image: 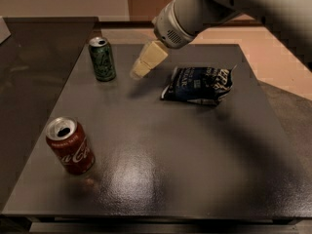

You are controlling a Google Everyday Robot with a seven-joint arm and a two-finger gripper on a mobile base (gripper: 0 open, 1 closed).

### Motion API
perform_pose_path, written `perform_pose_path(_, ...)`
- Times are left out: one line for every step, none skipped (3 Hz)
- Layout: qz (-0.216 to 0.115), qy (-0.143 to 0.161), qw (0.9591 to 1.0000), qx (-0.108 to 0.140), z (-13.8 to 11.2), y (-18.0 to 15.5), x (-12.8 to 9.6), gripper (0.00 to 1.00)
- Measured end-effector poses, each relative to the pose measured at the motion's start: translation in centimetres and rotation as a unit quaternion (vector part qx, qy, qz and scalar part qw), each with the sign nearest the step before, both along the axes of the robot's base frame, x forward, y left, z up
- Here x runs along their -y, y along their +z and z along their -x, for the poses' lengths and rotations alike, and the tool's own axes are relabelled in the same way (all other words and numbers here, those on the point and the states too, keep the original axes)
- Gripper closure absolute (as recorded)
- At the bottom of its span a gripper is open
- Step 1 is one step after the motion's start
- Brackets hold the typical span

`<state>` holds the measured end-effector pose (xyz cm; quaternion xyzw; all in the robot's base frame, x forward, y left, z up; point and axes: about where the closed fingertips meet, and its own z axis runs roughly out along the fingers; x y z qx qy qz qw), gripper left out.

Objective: Pick green can

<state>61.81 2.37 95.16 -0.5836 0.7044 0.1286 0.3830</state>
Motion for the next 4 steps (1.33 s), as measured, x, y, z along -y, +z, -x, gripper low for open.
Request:
perform_pose_path(-0.02,0.005,0.9998,-0.004,-1.2,-0.3,-3.5,0.0)
perform_pose_path(-0.031,0.002,0.9994,-0.012,-2.2,-1.4,-6.7,0.0)
perform_pose_path(-0.038,-0.003,0.9991,-0.02,-3.1,-2.8,-9.0,0.0)
perform_pose_path(-0.042,-0.012,0.9989,-0.02,-4.4,-4.1,-10.8,0.0)
